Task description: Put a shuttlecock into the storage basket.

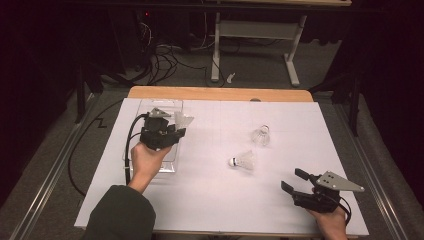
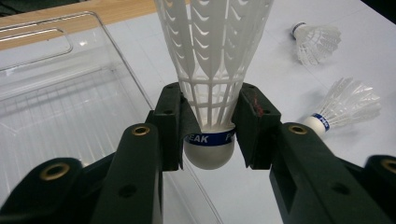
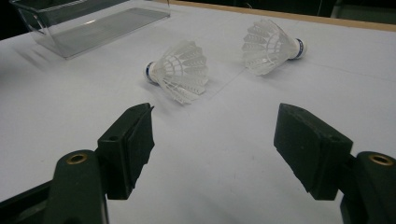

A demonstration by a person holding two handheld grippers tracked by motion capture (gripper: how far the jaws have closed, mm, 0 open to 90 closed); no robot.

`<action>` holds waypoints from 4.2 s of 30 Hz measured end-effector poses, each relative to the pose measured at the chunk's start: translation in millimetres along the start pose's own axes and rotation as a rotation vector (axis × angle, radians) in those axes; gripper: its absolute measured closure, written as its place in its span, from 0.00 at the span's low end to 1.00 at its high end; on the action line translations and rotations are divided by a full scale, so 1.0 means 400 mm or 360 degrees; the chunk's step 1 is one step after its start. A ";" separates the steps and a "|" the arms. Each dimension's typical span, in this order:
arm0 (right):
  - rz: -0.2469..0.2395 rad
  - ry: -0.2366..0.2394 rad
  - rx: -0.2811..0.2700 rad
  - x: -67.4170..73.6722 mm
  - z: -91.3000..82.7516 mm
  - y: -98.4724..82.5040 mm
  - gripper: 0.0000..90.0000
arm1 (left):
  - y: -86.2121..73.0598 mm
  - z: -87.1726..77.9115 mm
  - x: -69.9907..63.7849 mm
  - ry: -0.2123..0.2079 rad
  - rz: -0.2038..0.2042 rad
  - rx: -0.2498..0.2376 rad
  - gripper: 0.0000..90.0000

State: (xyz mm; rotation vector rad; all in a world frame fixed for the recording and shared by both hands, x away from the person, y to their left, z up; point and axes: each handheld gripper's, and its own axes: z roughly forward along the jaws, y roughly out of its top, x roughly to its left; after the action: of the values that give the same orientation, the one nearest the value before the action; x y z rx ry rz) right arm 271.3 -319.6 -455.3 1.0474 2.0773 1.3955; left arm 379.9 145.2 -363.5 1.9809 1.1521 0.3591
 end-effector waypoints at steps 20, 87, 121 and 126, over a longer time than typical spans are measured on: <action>-0.0002 -0.0002 -0.0004 0.000 0.000 0.000 0.32 | -0.014 -0.027 0.039 0.0060 -0.0034 -0.0020 0.72; 0.0000 -0.0001 -0.0003 -0.002 0.000 0.000 0.32 | 0.039 0.039 0.122 0.0179 -0.0122 0.0075 0.72; 0.0003 0.0006 -0.0006 -0.001 0.000 0.000 0.32 | 0.071 0.129 0.167 0.0264 -0.0197 0.0259 0.69; 0.0004 0.0005 -0.0007 -0.001 0.000 0.000 0.32 | 0.070 0.141 0.172 0.0277 -0.0214 0.0281 0.68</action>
State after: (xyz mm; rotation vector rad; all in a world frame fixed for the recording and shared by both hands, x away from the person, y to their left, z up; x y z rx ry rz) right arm 271.5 -320.1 -455.2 1.0474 2.0752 1.4033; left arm 467.1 166.7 -388.3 2.0404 1.4633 0.3764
